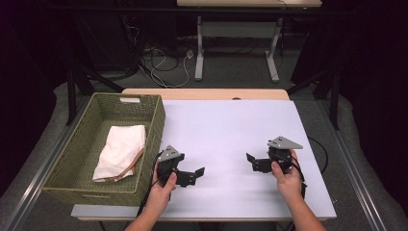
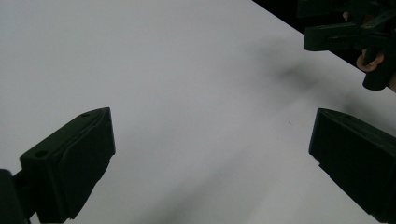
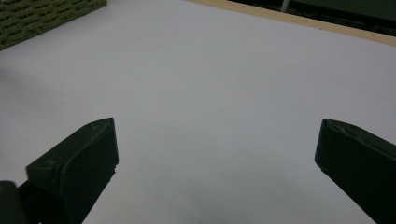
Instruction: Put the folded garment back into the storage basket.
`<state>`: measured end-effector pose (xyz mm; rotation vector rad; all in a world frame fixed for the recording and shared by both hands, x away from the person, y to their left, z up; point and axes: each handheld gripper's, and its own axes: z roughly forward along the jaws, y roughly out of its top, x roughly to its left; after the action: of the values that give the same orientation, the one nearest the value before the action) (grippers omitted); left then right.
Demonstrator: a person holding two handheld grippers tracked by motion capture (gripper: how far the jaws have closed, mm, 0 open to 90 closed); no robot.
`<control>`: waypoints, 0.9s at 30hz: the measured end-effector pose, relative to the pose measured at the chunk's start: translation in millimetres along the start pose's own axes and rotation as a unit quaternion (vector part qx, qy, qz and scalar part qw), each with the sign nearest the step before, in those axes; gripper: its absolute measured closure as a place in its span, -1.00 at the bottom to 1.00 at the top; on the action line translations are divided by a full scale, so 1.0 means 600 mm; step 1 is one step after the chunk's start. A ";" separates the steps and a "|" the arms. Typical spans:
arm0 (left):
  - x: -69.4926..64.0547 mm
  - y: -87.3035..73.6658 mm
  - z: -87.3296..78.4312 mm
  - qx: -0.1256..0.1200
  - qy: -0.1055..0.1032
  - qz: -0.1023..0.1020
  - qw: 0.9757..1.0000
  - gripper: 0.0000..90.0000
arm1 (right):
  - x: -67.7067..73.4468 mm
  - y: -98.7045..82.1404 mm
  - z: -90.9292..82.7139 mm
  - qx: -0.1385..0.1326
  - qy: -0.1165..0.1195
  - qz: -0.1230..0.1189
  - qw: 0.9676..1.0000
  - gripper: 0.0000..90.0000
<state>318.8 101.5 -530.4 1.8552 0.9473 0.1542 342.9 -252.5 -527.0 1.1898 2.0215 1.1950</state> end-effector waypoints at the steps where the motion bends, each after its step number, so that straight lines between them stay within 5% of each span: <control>1: -0.001 -0.001 0.001 0.001 0.000 0.001 1.000 -0.98 | 0.000 -0.002 0.003 0.000 -0.001 0.001 1.000 -1.00; 27: 0.006 -0.009 0.007 0.002 0.008 -0.011 1.000 -0.98 | -0.004 -0.015 0.016 0.019 -0.009 0.005 1.000 -1.00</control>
<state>320.6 102.1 -538.2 1.8487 0.9784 0.1542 347.4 -252.4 -539.8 1.2267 2.0355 1.1511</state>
